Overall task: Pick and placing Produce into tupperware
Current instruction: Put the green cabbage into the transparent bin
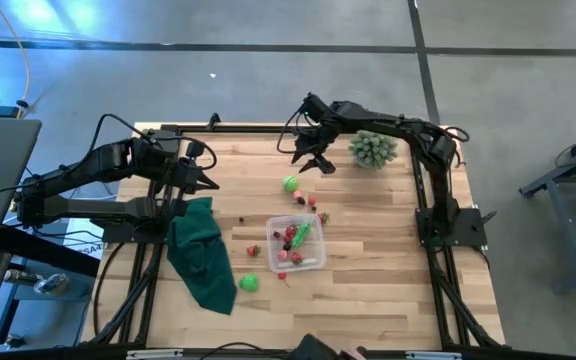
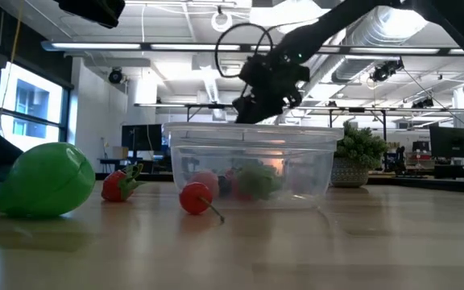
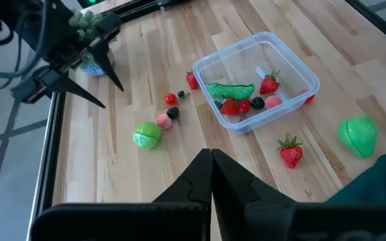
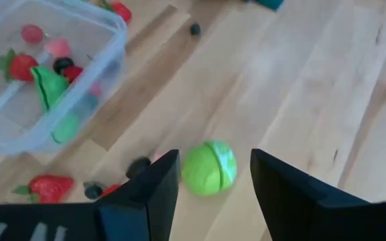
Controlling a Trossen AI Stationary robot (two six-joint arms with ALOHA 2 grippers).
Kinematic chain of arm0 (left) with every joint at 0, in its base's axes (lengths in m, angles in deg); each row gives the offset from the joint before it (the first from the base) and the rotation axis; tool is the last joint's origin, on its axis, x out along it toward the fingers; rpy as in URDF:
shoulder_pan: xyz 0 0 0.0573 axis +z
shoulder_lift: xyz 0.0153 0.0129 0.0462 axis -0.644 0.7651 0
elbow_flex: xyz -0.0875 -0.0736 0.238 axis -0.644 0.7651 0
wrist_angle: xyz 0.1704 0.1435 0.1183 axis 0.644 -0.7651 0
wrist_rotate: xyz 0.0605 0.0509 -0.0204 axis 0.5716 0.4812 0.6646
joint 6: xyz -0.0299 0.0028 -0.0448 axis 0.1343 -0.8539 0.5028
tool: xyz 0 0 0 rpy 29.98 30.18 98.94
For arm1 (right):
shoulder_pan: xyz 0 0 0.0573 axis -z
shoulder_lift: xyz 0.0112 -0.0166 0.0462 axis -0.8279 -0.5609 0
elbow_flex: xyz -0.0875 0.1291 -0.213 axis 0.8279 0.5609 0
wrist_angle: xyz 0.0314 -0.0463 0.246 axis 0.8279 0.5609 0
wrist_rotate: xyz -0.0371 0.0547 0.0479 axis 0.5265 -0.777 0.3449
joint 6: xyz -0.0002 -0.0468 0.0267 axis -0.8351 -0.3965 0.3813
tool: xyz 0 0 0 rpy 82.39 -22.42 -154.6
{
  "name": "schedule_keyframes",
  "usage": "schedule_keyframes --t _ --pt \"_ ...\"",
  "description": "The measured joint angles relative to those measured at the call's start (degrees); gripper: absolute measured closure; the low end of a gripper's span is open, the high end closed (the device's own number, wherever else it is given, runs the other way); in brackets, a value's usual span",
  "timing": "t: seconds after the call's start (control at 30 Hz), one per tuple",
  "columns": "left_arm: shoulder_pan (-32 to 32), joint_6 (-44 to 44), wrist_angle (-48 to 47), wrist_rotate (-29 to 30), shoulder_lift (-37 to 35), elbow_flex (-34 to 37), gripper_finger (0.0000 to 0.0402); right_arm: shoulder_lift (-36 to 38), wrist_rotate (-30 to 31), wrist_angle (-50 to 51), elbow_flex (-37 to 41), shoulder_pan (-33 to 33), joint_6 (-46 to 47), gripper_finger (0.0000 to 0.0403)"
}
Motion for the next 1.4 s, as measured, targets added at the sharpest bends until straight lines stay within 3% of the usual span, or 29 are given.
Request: schedule_keyframes --t 0.17,0.33,0.43,0.8,1.17,1.27,1.4 --pt "-0.01 0.00 -0.01 -0.01 0.00 0.00 0.0401 0.00 2.26 -2.40 1.69 -0.29 6.44 0.0214" --pt "0.00 0.02 -0.02 -0.01 0.00 0.00 0.0401 0.00 11.49 -2.52 0.13 -2.46 14.53 0.0197" --pt "-0.01 0.00 0.00 0.00 0.00 0.00 0.0401 0.00 16.41 -2.29 -0.12 -3.42 25.45 0.0192" --pt "0.00 0.02 -0.02 -0.02 0.00 0.00 0.0401 0.00 18.29 -3.24 -0.12 -6.73 68.54 0.0190" --pt "0.00 0.00 -0.02 0.00 0.00 0.02 0.0401 -0.31 20.88 -7.32 -0.14 -10.09 98.53 0.0190" --pt "-0.01 0.00 -0.01 0.00 0.00 0.00 0.0401 -0.31 24.02 -6.31 -0.16 -10.97 109.98 0.0190" --pt "-0.02 0.02 0.00 -0.02 0.00 0.02 0.0401 -0.33 34.08 -1.29 -0.16 -12.81 119.85 0.0190"
